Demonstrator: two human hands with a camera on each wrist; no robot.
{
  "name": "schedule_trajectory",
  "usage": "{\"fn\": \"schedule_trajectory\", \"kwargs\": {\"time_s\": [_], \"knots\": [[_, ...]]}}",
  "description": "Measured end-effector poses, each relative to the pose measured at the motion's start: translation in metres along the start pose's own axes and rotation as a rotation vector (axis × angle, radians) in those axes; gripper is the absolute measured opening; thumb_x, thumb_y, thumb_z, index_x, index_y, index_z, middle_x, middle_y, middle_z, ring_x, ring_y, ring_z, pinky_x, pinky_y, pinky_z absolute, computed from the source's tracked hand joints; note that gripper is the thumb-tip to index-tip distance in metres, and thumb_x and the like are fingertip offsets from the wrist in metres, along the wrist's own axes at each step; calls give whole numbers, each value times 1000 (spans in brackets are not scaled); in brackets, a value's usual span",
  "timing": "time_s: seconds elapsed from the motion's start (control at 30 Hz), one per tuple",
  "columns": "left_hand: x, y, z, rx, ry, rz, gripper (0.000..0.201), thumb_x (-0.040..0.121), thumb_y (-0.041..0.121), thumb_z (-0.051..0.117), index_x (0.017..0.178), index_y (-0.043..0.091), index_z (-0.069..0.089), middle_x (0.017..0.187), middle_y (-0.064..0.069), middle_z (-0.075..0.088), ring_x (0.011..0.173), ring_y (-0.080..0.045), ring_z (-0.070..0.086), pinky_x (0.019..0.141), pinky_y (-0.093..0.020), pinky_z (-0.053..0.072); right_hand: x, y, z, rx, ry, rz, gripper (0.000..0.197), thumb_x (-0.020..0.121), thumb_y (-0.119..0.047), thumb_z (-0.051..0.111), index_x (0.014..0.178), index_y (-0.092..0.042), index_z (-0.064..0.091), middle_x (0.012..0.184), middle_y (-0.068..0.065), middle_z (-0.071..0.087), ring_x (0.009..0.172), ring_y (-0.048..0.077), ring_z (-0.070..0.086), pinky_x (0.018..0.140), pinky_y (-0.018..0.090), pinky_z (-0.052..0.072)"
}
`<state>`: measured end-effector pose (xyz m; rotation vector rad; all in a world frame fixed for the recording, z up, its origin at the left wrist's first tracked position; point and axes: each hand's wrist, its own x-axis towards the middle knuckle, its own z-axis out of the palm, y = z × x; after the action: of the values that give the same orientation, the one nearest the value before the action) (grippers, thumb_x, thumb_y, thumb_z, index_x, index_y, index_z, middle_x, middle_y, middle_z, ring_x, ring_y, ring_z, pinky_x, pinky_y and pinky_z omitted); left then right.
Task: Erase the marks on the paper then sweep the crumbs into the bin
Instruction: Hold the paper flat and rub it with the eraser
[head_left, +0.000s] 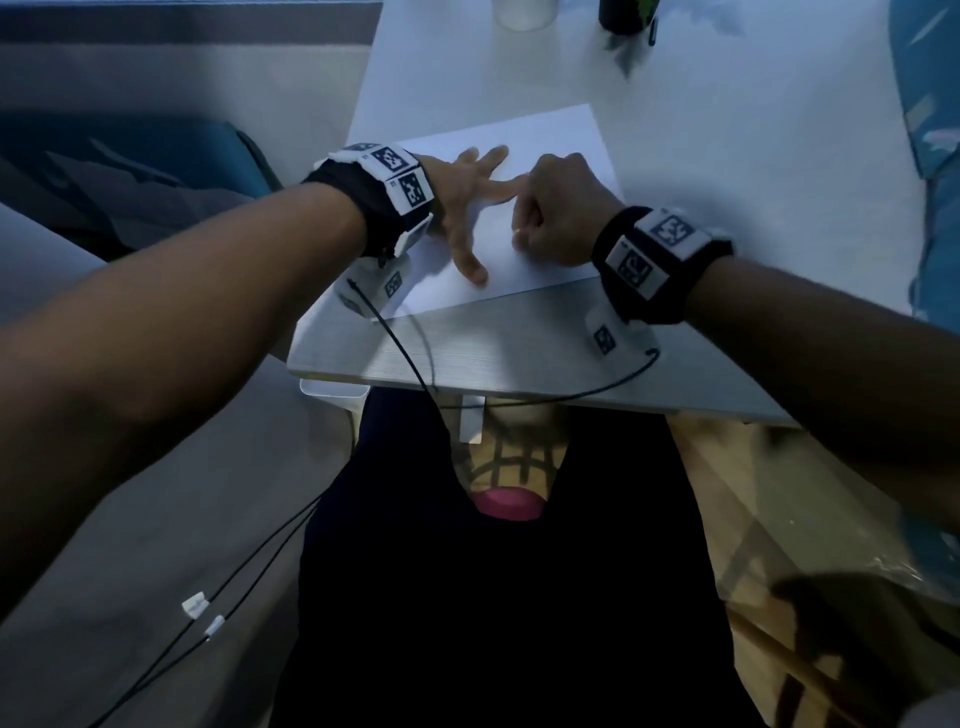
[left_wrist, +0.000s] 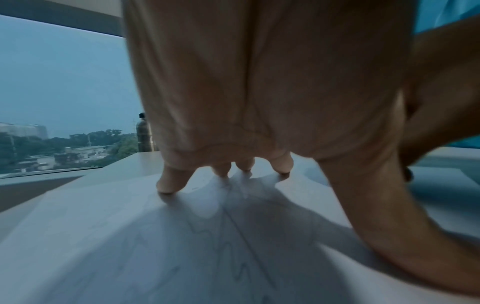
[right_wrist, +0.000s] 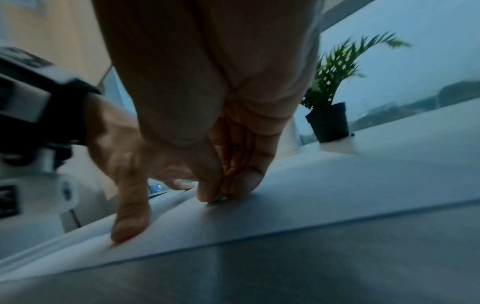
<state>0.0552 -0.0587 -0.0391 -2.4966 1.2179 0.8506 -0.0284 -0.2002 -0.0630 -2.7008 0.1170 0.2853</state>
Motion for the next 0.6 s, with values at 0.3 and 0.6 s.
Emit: {"fn": "schedule_trajectory", "kwargs": {"time_s": [0.3, 0.6], "knots": [[2, 3, 0, 40, 6, -34, 128, 61, 51, 86, 152, 47, -4, 162, -4, -16, 149, -29, -4, 114, -61, 18, 0, -3, 0, -100, 70, -92, 29, 82, -19, 61, 103, 1, 66, 106, 19, 67, 100, 34, 64, 88, 30, 48], [3, 1, 2, 7, 8, -22, 126, 59, 53, 87, 150, 52, 1, 162, 0, -19, 150, -28, -8, 113, -65, 17, 7, 0, -8, -124, 115, -39, 38, 81, -23, 67, 109, 2, 66, 113, 20, 66, 104, 34, 64, 88, 30, 48]]}}
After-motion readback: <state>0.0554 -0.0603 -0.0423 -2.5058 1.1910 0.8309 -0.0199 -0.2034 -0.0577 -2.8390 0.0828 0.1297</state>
